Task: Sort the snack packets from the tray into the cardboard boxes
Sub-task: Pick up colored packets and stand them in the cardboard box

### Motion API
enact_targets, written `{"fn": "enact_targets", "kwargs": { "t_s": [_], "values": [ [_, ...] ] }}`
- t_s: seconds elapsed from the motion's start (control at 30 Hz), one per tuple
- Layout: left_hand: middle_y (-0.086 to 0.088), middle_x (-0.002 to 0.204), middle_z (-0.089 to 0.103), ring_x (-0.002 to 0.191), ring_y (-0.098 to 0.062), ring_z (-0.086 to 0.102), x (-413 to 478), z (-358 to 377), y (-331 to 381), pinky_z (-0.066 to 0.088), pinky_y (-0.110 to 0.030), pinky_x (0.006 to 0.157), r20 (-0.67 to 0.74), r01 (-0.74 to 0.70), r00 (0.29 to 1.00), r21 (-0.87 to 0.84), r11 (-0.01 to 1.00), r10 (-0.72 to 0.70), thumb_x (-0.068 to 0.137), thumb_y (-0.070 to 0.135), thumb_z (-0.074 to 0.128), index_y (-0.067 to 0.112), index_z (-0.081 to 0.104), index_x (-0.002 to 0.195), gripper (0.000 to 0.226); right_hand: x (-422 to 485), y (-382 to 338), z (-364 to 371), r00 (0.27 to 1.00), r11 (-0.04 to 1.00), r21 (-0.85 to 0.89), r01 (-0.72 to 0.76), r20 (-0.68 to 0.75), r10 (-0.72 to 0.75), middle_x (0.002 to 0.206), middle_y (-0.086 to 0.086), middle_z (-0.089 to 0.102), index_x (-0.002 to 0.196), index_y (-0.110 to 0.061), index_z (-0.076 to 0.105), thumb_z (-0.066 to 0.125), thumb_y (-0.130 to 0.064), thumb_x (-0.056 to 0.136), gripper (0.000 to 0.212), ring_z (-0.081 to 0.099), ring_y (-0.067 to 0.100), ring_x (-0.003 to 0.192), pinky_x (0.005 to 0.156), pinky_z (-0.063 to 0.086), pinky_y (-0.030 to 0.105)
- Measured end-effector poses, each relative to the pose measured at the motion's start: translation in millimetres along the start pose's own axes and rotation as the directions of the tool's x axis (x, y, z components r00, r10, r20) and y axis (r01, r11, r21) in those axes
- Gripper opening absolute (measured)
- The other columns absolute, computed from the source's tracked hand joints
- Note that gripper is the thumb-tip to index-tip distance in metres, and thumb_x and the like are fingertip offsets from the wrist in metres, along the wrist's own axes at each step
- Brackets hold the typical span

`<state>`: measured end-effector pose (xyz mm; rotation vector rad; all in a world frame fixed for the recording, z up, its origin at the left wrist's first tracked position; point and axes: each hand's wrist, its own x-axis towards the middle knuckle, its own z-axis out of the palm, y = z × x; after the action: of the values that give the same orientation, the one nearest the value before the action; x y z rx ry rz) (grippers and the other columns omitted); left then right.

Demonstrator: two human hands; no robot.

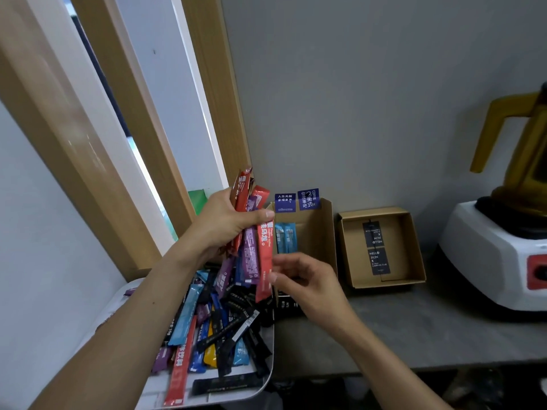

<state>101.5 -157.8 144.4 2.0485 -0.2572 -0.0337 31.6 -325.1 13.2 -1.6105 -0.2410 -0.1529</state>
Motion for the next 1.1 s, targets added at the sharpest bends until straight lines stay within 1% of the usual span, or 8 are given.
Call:
{"fn": "enact_targets", "kwargs": {
  "t_s": [0.13, 0.3, 0.43, 0.57, 0.7, 0.9, 1.0, 1.1],
  "values": [
    [0.005, 0.093, 0.073, 0.072, -0.004, 0.074, -0.8, 6.6, 3.6, 0.05, -0.013, 0.059, 0.037, -0.015, 0.999, 0.024, 1.0, 0.014, 0.078, 0.04, 0.083, 0.026, 0.056, 0.105, 0.041, -3.4, 7.2, -3.6, 1.0, 0.992, 0.128, -0.007, 0.007, 0.006, 0.113, 0.004, 0.075, 0.123, -0.023, 0.07, 0.079, -0.041, 0.087, 0.041, 0.071, 0.022, 0.111, 0.098, 0.057, 0.05],
    [0.008, 0.095, 0.071, 0.074, -0.003, 0.071, -5.2, 18.1, 3.5, 0.05, -0.01, 0.06, -0.001, -0.052, 0.999, 0.045, 0.998, 0.052, 0.079, 0.039, 0.083, 0.026, 0.053, 0.107, 0.043, -5.3, 11.7, -1.6, 0.998, 0.97, 0.241, -0.007, -0.057, 0.022, 0.102, 0.003, 0.076, 0.112, -0.006, 0.068, 0.07, -0.025, 0.091, 0.028, 0.071, 0.005, 0.089, 0.07, 0.054, 0.018],
    [0.011, 0.092, 0.068, 0.068, 0.002, 0.069, -6.4, 22.6, 3.6, 0.049, -0.007, 0.053, -0.013, -0.087, 0.996, 0.046, 0.995, 0.087, 0.08, 0.035, 0.083, 0.03, 0.051, 0.101, 0.038, -7.6, 11.7, 3.2, 0.999, 0.97, 0.243, -0.005, -0.049, 0.018, 0.105, 0.001, 0.075, 0.115, -0.011, 0.067, 0.07, -0.028, 0.093, 0.028, 0.072, 0.009, 0.092, 0.074, 0.058, 0.023],
    [0.005, 0.093, 0.071, 0.074, -0.004, 0.072, -4.7, 23.3, 1.0, 0.056, -0.017, 0.066, -0.072, -0.08, 0.994, -0.006, 0.997, 0.079, 0.079, 0.035, 0.084, 0.029, 0.055, 0.098, 0.035, -5.3, 17.6, 6.0, 0.982, 0.995, 0.101, 0.006, -0.19, 0.013, 0.106, 0.001, 0.075, 0.113, -0.024, 0.07, 0.073, -0.028, 0.094, 0.02, 0.073, 0.02, 0.098, 0.085, 0.063, 0.045],
    [-0.007, 0.095, 0.073, 0.082, -0.017, 0.072, -4.7, 9.4, 1.2, 0.053, -0.025, 0.071, -0.187, -0.061, 0.982, -0.133, 0.989, 0.035, 0.08, 0.032, 0.084, 0.019, 0.061, 0.099, 0.032, -2.3, 35.9, 0.9, 0.91, 0.965, -0.241, -0.099, -0.415, -0.01, 0.108, -0.012, 0.068, 0.117, -0.034, 0.057, 0.062, -0.03, 0.101, 0.018, 0.069, 0.002, 0.093, 0.082, 0.063, 0.037],
    [0.005, 0.077, 0.07, 0.063, -0.001, 0.068, -14.5, 14.6, -3.9, 0.048, -0.019, 0.064, -0.104, -0.045, 0.994, -0.117, 0.992, 0.033, 0.077, 0.029, 0.087, 0.022, 0.063, 0.091, 0.029, 37.7, 38.1, 7.8, 0.882, 0.626, -0.742, -0.239, -0.435, -0.179, 0.117, 0.006, 0.068, 0.133, -0.013, 0.039, 0.054, -0.023, 0.104, 0.034, 0.073, 0.025, 0.098, 0.076, 0.059, 0.036],
    [0.002, 0.08, 0.07, 0.068, -0.007, 0.068, -15.0, 14.7, -8.1, 0.048, -0.022, 0.067, -0.102, -0.037, 0.995, -0.135, 0.99, 0.024, 0.076, 0.029, 0.088, 0.022, 0.063, 0.091, 0.03, 58.2, 33.3, 8.8, 0.891, 0.471, -0.81, -0.35, -0.442, -0.098, 0.117, 0.01, 0.068, 0.136, -0.01, 0.038, 0.054, -0.021, 0.104, 0.037, 0.075, 0.025, 0.096, 0.076, 0.062, 0.036],
    [0.001, 0.082, 0.07, 0.071, -0.01, 0.069, -13.9, 11.6, -10.9, 0.048, -0.024, 0.068, -0.091, -0.016, 0.996, -0.163, 0.987, 0.001, 0.076, 0.029, 0.087, 0.022, 0.062, 0.093, 0.03, 69.2, 38.0, 6.4, 0.903, 0.455, -0.811, -0.366, -0.427, -0.035, 0.118, 0.007, 0.069, 0.137, -0.011, 0.042, 0.052, -0.017, 0.105, 0.034, 0.073, 0.022, 0.102, 0.08, 0.061, 0.033]
  ]
}}
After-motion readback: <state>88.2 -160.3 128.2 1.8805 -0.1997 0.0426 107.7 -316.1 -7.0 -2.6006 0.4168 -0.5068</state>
